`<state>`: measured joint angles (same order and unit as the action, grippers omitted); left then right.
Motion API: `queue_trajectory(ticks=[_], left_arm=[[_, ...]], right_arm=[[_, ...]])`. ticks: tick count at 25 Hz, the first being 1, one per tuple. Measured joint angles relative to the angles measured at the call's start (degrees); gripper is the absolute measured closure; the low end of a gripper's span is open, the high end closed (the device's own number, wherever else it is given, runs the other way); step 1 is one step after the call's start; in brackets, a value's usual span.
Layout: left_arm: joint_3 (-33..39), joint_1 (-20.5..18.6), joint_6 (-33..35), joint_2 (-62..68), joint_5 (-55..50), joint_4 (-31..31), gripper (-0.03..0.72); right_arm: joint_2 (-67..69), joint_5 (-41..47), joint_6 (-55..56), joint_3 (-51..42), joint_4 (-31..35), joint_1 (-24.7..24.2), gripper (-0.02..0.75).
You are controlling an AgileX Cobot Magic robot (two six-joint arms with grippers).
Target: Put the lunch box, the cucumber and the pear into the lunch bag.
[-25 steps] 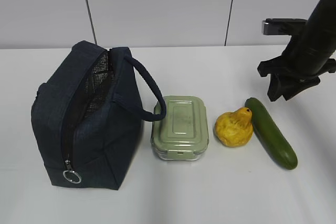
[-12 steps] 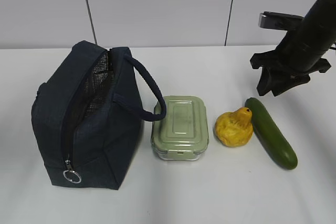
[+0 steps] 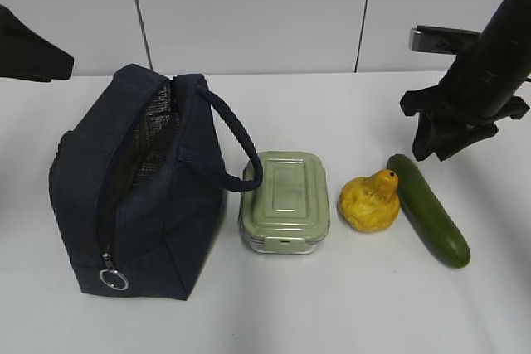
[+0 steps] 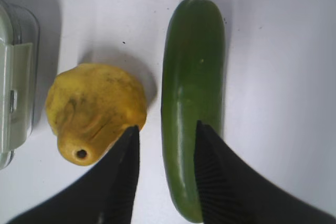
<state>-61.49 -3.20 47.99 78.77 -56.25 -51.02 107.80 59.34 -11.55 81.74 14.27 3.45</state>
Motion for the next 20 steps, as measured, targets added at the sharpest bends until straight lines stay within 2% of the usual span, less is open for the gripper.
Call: queue_trajectory(ticks=[6, 8, 13, 16, 20], left_arm=[[0.0, 0.6, 0.7, -0.1, -0.6, -0.7, 0.423], [0.0, 0.6, 0.6, -0.2, -0.9, 0.1, 0.422], [0.0, 0.5, 0.2, -0.3, -1.2, 0.9, 0.422], [0.0, 0.5, 0.1, -0.3, -1.6, 0.9, 0.422], [0.0, 0.5, 0.0, -0.3, -1.8, 0.9, 0.422]], right_arm=[[-0.2, 1.0, 0.4, -0.7, -2.6, 0.0, 0.447], [-0.2, 1.4, 0.4, -1.9, -3.9, 0.0, 0.407], [-0.2, 1.5, -0.3, -5.0, -5.6, 0.0, 0.212], [-0.2, 0.5, -3.2, -5.5, -4.0, 0.0, 0.167], [-0.2, -2.0, -4.9, -5.5, -2.1, 0.0, 0.157]])
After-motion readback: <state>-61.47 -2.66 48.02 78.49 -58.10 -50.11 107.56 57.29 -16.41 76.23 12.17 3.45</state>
